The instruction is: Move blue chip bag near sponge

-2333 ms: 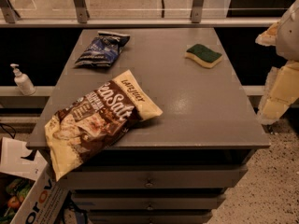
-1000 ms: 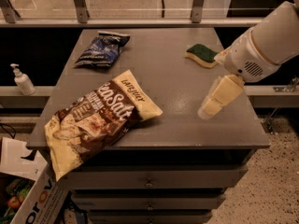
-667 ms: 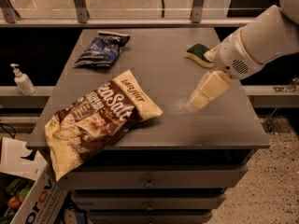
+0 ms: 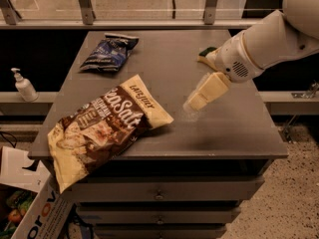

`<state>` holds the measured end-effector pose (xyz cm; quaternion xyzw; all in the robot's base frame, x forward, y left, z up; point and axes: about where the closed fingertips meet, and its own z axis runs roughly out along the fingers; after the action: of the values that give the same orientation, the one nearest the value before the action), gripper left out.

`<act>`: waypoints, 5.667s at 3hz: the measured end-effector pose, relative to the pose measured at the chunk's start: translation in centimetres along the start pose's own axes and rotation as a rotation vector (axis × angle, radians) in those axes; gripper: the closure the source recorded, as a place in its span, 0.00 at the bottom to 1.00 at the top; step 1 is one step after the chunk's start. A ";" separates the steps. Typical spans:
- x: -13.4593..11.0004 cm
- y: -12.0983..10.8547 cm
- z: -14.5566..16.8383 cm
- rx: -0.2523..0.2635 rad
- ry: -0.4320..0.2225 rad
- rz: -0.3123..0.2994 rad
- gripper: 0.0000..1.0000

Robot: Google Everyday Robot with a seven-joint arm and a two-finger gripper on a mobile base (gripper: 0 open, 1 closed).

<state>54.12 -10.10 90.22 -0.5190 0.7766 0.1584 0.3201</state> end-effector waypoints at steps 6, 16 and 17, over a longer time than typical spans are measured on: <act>-4.3 -5.0 10.6 0.116 -0.283 -0.012 0.00; -17.6 -6.9 24.7 0.054 -0.401 0.027 0.64; -17.0 -7.3 23.6 0.071 -0.407 0.036 0.88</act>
Offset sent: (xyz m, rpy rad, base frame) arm 0.0174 0.0288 -0.0418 0.1552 -0.0561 -0.0955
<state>72.95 12.57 84.49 -0.4507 0.7102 0.2380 0.4857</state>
